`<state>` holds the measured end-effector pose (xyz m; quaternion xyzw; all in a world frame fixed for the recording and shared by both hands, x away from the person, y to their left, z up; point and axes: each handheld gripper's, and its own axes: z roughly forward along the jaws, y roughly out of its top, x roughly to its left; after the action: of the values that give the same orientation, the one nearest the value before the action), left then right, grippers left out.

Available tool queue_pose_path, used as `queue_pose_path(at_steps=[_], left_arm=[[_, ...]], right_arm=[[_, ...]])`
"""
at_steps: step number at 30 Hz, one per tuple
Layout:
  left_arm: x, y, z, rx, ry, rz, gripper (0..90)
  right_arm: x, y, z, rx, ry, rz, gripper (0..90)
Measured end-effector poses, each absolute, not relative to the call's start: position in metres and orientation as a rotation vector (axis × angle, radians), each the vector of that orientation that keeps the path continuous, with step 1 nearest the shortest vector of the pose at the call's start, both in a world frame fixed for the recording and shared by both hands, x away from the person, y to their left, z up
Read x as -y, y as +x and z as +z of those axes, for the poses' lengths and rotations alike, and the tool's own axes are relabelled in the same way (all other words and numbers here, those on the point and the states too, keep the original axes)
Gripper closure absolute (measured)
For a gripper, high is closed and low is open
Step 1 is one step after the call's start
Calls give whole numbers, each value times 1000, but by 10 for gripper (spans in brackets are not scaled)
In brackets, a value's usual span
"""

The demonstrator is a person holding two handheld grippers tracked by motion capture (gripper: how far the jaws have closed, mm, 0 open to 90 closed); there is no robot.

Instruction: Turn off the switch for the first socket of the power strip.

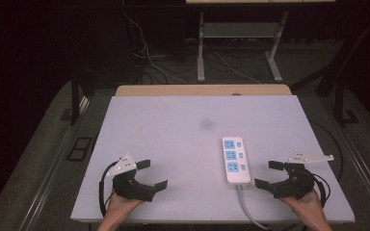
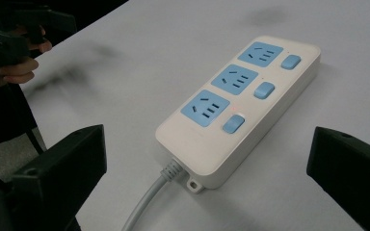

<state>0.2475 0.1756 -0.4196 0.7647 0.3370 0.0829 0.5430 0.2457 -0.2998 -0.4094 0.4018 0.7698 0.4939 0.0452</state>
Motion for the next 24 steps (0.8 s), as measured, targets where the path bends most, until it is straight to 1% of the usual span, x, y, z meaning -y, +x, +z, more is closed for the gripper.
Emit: queue_pose_path(at_steps=[24], left_arm=[[-179,250,-421,-818,1799,182,0]], right_arm=[[303,246,-404,-2352,1207,1519,1]])
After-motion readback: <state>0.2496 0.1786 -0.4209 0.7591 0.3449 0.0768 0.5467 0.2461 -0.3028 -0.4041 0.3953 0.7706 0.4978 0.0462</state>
